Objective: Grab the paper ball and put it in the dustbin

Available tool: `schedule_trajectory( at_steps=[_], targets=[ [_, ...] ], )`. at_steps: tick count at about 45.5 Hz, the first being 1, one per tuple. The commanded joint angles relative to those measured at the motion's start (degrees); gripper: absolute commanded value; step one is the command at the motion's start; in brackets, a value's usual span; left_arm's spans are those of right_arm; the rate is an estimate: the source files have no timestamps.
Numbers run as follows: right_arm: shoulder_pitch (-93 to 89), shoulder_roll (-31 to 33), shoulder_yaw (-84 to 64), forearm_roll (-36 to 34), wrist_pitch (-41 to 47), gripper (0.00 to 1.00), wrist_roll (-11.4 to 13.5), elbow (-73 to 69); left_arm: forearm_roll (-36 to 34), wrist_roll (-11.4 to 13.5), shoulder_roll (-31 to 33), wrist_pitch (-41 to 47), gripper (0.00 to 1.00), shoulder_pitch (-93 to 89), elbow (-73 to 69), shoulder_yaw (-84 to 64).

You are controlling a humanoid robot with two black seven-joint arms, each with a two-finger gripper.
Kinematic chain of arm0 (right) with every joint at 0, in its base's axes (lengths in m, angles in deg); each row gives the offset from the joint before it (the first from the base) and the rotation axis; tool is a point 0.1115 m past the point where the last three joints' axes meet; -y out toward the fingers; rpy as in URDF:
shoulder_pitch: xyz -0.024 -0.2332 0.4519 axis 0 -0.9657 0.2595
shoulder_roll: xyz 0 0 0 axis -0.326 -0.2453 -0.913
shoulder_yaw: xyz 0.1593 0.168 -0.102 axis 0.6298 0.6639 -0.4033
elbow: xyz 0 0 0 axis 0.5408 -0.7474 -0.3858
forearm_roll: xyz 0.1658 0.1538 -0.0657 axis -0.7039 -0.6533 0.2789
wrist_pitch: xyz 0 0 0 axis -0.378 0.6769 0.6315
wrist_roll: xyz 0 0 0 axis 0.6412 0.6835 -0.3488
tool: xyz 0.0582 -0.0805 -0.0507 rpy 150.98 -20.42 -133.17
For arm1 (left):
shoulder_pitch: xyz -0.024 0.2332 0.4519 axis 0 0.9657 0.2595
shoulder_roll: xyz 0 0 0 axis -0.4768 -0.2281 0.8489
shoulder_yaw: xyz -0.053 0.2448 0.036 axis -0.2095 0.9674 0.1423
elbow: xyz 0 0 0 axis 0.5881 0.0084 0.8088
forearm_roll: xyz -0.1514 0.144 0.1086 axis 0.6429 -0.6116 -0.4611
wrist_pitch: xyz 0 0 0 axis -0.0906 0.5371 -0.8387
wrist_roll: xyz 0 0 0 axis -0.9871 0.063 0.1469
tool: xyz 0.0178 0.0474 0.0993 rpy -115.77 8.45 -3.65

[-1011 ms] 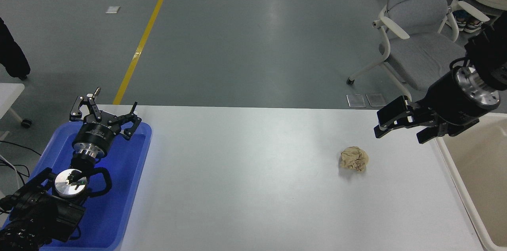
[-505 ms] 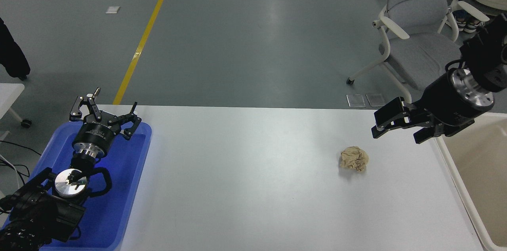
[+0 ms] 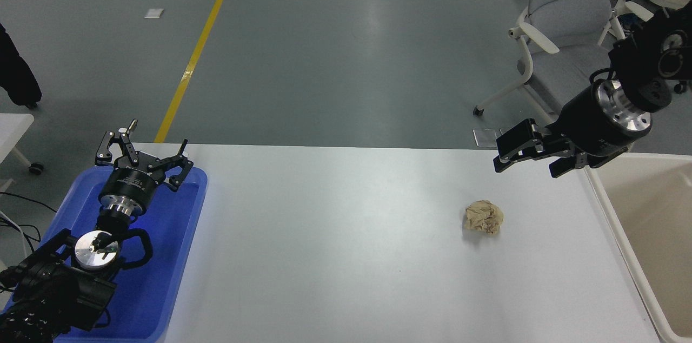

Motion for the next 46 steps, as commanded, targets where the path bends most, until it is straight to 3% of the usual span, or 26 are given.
schedule_trajectory(
  at_steps=[1, 20, 28, 38, 46],
  targets=[
    [-4.6, -2.6, 3.4, -0.1, -6.0, 1.00, 0.0, 5.9, 0.0, 0.0, 0.0, 0.0, 1.00, 0.0, 0.0, 0.1],
    [-20.6, -10.3, 10.2, -0.8, -14.0, 1.00, 0.0, 26.1, 0.0, 0.0, 0.0, 0.0, 1.00, 0.0, 0.0, 0.1],
    [-28.6, -12.5, 12.4, -0.8, -22.6, 1.00, 0.0, 31.3, 0.0, 0.0, 0.0, 0.0, 1.00, 0.0, 0.0, 0.0],
    [-43.8, -18.6, 14.6, 0.1, -41.2, 1.00, -0.5, 43.1, -0.1, 0.0, 0.0, 0.0, 1.00, 0.0, 0.0, 0.1],
    [-53.4, -23.0, 14.7, 0.0, -43.9, 1.00, -0.8, 54.6, 0.0, 0.0, 0.0, 0.0, 1.00, 0.0, 0.0, 0.0]
  ],
)
